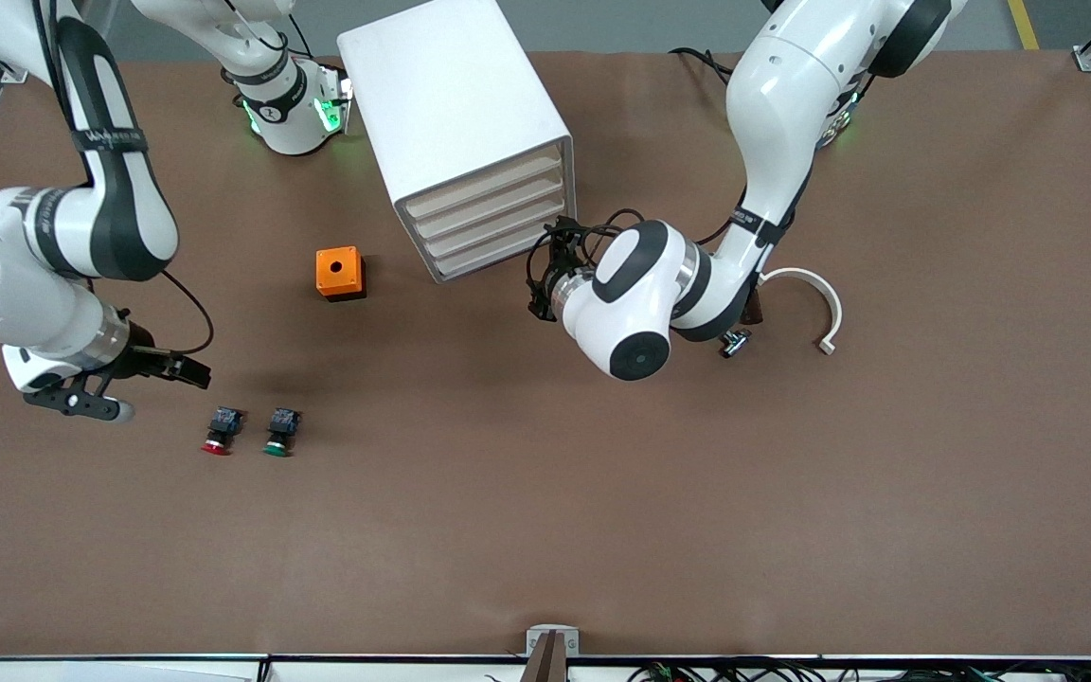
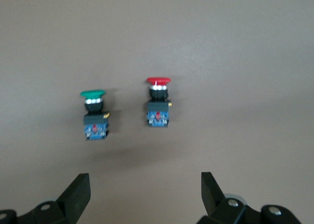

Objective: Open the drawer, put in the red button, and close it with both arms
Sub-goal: 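Reach the left gripper to the drawer handle while the right gripper reaches the red button, then grasp the drawer handle with the left gripper while the right gripper grasps the red button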

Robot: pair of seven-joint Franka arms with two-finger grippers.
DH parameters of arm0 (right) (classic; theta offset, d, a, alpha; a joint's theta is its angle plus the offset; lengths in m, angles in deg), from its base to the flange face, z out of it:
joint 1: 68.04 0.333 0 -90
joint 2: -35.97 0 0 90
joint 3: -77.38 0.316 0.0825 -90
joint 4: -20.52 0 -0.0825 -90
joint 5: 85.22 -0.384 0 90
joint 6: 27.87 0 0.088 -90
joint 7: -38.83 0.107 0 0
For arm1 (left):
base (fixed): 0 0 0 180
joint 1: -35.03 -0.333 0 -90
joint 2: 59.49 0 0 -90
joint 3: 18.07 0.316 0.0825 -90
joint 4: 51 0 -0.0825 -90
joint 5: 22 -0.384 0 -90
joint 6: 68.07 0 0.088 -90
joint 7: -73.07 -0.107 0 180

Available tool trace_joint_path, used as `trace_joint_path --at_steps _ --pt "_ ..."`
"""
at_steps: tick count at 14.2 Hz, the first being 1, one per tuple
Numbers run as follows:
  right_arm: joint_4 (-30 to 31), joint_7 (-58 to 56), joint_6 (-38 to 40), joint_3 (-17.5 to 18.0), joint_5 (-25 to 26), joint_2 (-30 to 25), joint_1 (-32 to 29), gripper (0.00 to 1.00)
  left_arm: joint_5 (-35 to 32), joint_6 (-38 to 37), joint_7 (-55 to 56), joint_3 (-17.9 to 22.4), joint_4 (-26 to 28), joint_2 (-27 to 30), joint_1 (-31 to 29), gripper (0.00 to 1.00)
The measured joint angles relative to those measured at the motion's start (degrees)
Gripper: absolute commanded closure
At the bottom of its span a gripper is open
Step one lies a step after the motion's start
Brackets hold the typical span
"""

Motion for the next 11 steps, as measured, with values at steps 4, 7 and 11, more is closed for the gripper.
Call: trace_joint_path --at_steps 4,7,11 --pt "0.0 0.9 -9.1 -0.3 0.0 6.6 -0.4 0.0 5.5 -3.8 2.5 0.0 0.0 -1.6 0.3 0.16" --pt "-0.2 2.4 -13.4 -0.4 0.0 10.3 -0.6 0.0 8.8 -7.4 4.4 0.0 0.3 -3.6 0.6 0.23" --pt "-0.7 2.9 -17.1 -0.6 0.0 13.8 -0.8 0.0 12.1 -9.6 6.1 0.0 0.4 -7.4 0.7 0.25"
